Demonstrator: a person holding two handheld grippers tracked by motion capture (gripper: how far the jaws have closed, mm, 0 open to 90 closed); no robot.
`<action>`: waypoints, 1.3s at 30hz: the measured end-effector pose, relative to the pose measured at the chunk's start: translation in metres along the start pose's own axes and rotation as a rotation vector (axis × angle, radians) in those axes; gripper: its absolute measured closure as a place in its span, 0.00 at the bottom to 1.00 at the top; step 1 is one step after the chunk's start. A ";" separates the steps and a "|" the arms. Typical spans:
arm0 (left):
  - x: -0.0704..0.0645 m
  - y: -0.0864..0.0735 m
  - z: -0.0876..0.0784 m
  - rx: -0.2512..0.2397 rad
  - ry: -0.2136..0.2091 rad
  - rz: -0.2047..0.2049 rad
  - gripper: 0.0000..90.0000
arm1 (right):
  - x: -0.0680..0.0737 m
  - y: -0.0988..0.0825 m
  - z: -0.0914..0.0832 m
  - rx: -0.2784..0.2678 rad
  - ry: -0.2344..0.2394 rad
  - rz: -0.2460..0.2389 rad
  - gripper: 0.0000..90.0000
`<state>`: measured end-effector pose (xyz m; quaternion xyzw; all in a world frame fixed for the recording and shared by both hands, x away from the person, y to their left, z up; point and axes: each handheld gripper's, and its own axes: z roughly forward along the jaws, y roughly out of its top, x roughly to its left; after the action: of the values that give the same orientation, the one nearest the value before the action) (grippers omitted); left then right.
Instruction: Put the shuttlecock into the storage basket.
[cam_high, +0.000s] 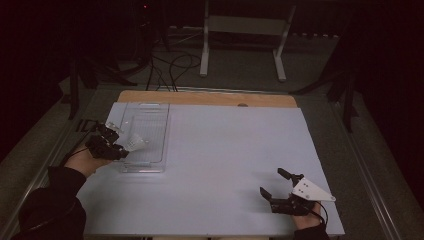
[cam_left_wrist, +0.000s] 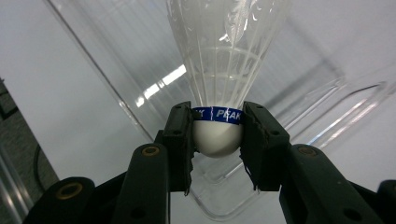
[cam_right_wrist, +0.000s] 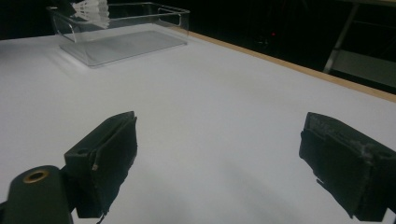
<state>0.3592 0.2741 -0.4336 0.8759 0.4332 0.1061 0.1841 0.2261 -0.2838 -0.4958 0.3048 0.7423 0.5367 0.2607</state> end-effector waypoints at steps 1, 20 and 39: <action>0.001 0.000 0.001 0.008 -0.005 0.005 0.72 | 0.000 0.000 0.000 0.000 -0.001 -0.002 0.12; -0.006 0.012 -0.014 -0.061 0.031 -0.046 0.34 | 0.000 0.000 0.000 0.000 -0.001 -0.005 0.12; -0.023 0.029 -0.021 -0.148 -0.049 -0.049 0.00 | 0.000 0.000 0.000 0.002 0.002 -0.003 0.12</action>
<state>0.3589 0.2442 -0.4032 0.8515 0.4408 0.1118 0.2611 0.2259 -0.2837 -0.4957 0.3034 0.7438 0.5357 0.2604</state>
